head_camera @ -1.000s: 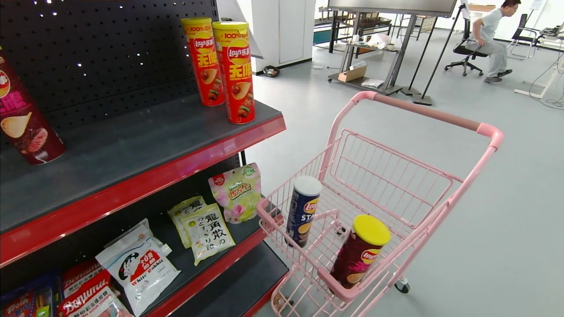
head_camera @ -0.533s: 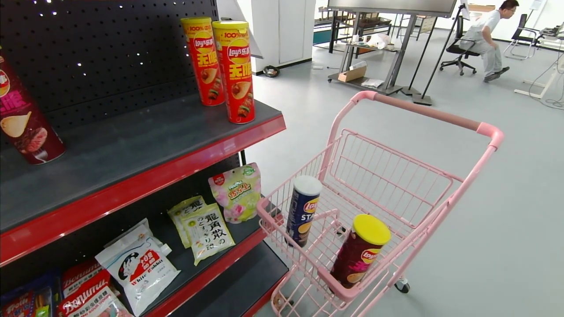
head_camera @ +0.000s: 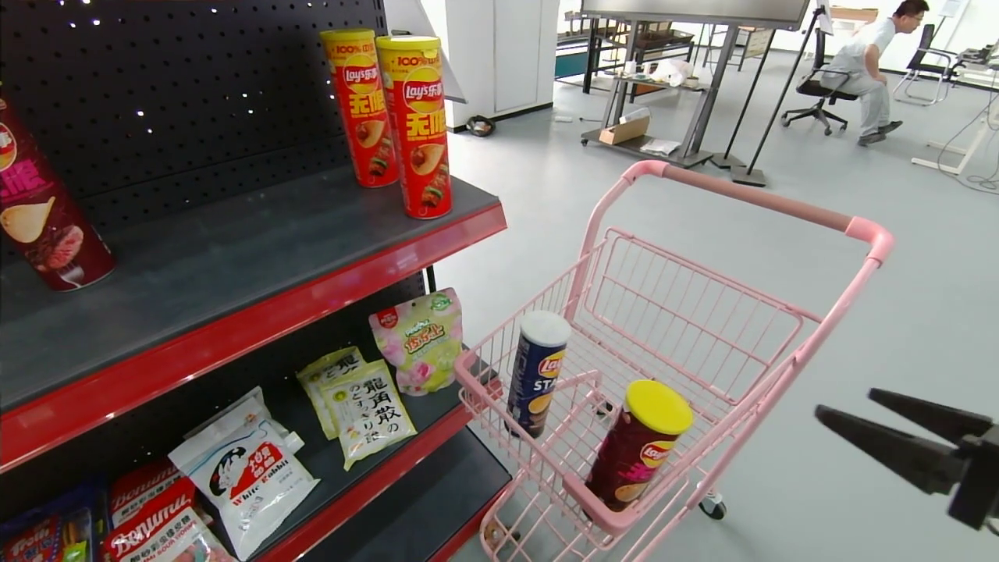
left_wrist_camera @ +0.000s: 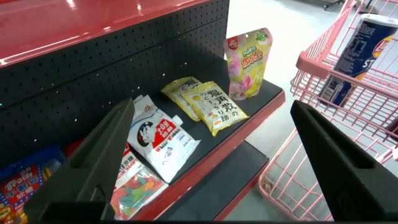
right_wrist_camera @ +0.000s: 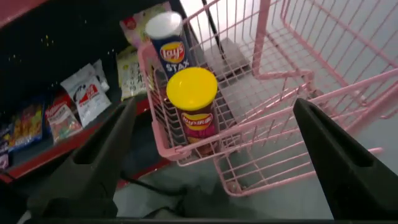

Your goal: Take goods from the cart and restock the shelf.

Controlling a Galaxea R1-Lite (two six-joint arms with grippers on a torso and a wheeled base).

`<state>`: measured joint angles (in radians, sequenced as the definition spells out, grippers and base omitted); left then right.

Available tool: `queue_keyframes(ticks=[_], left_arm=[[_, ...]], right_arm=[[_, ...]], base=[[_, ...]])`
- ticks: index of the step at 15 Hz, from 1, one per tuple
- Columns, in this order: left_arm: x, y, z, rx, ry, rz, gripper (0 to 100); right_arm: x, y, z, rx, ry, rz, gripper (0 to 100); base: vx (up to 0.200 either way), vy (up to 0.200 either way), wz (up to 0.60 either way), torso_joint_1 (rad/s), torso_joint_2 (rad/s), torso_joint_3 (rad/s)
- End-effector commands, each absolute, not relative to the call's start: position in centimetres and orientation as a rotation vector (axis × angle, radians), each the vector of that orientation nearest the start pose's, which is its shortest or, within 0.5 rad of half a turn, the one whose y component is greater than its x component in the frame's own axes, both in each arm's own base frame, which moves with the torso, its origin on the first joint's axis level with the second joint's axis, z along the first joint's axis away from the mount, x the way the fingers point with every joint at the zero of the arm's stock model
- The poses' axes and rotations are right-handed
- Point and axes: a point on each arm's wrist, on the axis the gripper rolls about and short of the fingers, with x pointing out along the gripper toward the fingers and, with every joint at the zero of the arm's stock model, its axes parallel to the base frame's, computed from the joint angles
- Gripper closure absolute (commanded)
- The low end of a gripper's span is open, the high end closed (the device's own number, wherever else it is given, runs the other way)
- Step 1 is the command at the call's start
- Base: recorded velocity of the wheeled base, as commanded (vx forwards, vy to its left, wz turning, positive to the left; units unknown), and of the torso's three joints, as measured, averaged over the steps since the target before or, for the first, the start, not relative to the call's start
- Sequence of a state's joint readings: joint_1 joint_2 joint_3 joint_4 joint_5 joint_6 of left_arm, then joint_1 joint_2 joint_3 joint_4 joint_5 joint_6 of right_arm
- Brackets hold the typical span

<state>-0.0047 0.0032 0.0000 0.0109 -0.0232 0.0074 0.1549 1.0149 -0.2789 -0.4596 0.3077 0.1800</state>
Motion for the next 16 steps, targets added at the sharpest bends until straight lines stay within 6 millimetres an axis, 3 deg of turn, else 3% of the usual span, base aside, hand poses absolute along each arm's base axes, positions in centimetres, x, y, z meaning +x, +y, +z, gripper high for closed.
queue_keyframes(ticks=[1,5,9,13,16], left_arm=[[-2.3,0.0,7.4,0.008,0.014,-0.028,0],[-2.3,0.0,7.4,0.008,0.014,-0.028,0],[-2.3,0.0,7.4,0.008,0.014,-0.028,0],[-2.3,0.0,7.4,0.004,0.014,-0.028,0],[-2.3,0.0,7.4,0.006,0.014,-0.028,0]], right_arm=[[14.9,4.4,11.5,0.157,0.583,0.523,0],[18.7,6.0,9.8,0.113,0.600,0.561,0],[20.2,7.0,8.7,0.088,0.636,0.587,0],[23.2,7.8,7.9,0.086,0.646,0.582,0],[23.9,8.6,7.5,0.081,0.643,0.600,0]], base=[[0.000,0.000,0.00,0.000,0.00,0.000],[0.000,0.000,0.00,0.000,0.00,0.000],[0.000,0.000,0.00,0.000,0.00,0.000],[0.000,0.000,0.00,0.000,0.00,0.000],[0.000,0.000,0.00,0.000,0.00,0.000]])
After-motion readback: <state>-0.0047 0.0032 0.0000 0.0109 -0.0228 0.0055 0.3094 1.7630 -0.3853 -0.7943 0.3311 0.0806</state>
